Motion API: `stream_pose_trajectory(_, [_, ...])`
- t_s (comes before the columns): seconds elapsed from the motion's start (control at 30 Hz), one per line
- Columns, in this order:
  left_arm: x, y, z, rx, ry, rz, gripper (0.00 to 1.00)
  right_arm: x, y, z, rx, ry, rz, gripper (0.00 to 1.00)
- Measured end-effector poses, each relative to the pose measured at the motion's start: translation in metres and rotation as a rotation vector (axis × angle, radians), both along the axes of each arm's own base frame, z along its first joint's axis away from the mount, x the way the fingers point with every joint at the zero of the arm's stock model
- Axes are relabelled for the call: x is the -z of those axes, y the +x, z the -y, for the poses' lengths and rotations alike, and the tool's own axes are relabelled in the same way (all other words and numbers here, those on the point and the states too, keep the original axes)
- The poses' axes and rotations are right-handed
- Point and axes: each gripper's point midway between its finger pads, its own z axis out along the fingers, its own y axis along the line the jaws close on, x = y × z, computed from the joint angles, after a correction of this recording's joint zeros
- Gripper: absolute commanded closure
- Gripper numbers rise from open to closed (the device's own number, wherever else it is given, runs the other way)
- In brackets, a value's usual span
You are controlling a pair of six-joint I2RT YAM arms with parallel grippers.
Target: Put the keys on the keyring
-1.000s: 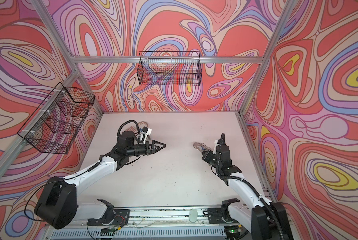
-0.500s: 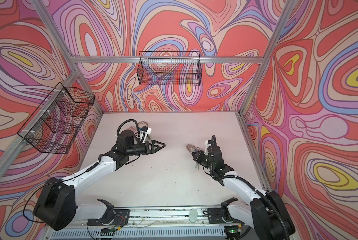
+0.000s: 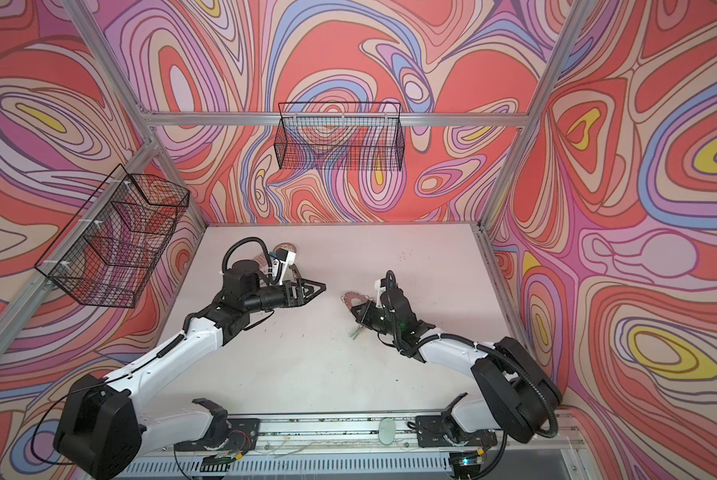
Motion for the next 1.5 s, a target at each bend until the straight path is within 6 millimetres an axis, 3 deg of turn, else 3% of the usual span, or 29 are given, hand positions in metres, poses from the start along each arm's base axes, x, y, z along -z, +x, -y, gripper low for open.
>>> stream_pose_trajectory(0.23, [-0.007,0.002,-0.011,-0.024,0.006,0.032,0.14,-0.046,0.032,-0.005,0.018,0.021,0.101,1.00])
stream_pose_trajectory(0.47, [0.002,-0.005,-0.016,-0.026,0.064,0.032,0.19,-0.058,0.076,0.054,0.135,-0.023,0.140,1.00])
stream_pose_trajectory(0.63, [0.025,-0.009,-0.017,-0.034,0.137,-0.022,0.25,-0.059,0.088,0.106,0.228,-0.070,0.134,1.00])
stream_pose_trajectory(0.73, [0.052,-0.013,-0.007,-0.015,0.205,-0.096,0.28,-0.069,0.086,0.124,0.251,-0.097,0.160,1.00])
stream_pose_trajectory(0.93, [0.110,-0.018,0.021,0.011,0.343,-0.287,0.35,-0.087,0.074,0.139,0.251,-0.139,0.215,1.00])
stream_pose_trajectory(1.13, [0.161,-0.023,0.028,-0.103,0.398,-0.507,0.37,-0.076,0.059,0.146,0.239,-0.161,0.198,1.00])
stream_pose_trajectory(1.5, [0.200,-0.003,0.031,-0.327,0.351,-0.653,0.44,-0.073,0.047,0.150,0.223,-0.178,0.195,1.00])
